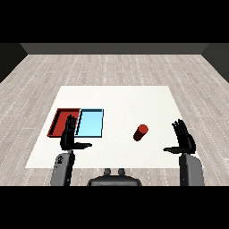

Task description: Pick the red can and put it in the red box

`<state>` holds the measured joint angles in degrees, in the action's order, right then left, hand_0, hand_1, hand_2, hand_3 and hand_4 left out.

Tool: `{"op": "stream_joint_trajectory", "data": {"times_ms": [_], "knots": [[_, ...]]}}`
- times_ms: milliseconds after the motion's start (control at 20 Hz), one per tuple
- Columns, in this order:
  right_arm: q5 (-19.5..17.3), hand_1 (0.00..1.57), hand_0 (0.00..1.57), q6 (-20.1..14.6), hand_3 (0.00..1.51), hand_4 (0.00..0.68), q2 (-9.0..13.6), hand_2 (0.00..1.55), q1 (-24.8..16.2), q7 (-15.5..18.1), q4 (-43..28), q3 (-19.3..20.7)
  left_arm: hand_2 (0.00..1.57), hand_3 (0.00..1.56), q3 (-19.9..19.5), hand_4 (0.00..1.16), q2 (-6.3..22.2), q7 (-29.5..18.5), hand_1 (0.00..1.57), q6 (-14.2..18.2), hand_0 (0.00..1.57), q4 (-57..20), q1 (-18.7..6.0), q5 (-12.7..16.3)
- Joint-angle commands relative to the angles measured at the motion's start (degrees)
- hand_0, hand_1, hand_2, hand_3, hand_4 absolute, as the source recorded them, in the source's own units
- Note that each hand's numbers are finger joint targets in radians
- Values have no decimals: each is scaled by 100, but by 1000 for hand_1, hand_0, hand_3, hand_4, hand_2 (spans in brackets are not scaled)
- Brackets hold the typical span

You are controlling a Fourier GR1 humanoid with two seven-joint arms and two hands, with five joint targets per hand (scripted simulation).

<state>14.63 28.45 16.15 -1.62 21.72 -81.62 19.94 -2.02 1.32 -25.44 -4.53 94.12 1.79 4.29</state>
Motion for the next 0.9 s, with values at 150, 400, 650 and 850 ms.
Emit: {"op": "stream_joint_trajectory", "data": {"times_ms": [150, 400, 650, 850], "knots": [[-245, 0, 0, -70, 0, 0, -132, 0, 31, -78, 96, -166, 0, 0, -125, 0, 147, 30, 0, -133, 0, 327, 186, 143], [290, 0, 0, -76, 0, 0, -239, 0, 511, -702, 439, -178, 0, 0, -297, 0, 233, -37, 0, -258, 0, -142, -70, 300], [49, 0, 0, -288, 0, 0, -533, 0, 656, -341, 891, -374, 0, 0, -306, 0, 223, -165, 0, -208, 0, -482, -306, 199], [-113, 0, 0, -222, 0, 0, -620, 0, 751, -66, 1249, -553, 0, 0, -175, 0, 97, 285, 0, 33, 0, 121, -104, 172]]}}
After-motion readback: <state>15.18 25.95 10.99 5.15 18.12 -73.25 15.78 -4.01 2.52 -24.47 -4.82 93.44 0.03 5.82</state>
